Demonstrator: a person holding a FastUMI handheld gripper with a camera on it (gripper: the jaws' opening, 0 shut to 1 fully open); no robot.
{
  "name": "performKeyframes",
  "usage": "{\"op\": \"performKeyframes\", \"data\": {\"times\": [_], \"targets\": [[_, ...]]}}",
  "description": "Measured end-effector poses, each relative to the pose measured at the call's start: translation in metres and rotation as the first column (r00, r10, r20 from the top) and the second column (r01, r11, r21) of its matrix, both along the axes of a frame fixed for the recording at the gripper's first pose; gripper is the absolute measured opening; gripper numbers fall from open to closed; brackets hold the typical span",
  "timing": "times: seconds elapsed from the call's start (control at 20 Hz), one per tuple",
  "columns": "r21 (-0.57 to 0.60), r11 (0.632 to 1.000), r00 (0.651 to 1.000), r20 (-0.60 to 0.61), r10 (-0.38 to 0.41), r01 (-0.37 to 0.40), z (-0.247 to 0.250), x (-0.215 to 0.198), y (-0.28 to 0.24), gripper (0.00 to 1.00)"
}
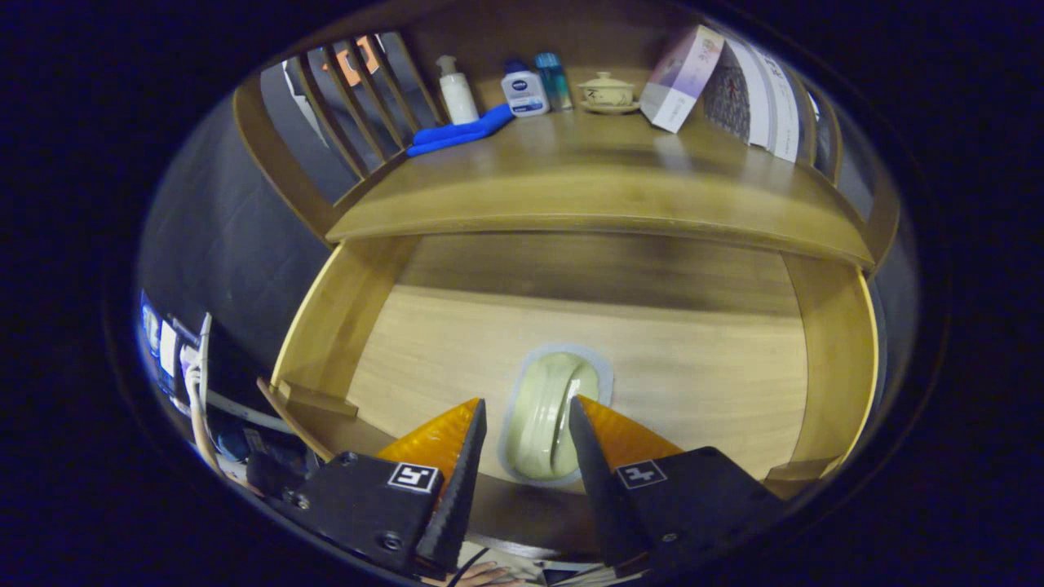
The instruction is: Pull open the drawer, take out the items inside it, and place them on the countertop above the cabinet.
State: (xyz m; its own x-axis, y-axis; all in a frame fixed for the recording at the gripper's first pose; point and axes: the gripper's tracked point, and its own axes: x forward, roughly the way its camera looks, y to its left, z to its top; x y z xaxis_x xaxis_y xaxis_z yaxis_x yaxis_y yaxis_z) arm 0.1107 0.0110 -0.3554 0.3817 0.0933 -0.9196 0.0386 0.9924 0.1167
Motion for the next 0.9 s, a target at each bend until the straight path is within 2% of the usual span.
{"op": "performKeyframes", "data": {"times": [0.25,0.5,0.65,0.9], "targets": [[-0.002,1.0,0.998,-0.063,-0.014,0.014,-0.019,-0.001,0.001,0.52],[0.007,0.998,0.996,-0.058,-0.065,0.066,-0.02,0.007,-0.006,0.23],[-0.005,0.998,0.998,-0.016,-0.063,0.063,-0.005,0.013,-0.009,0.19],[-0.018,0.999,0.997,0.068,-0.034,0.035,0.046,0.026,-0.006,0.19]]}}
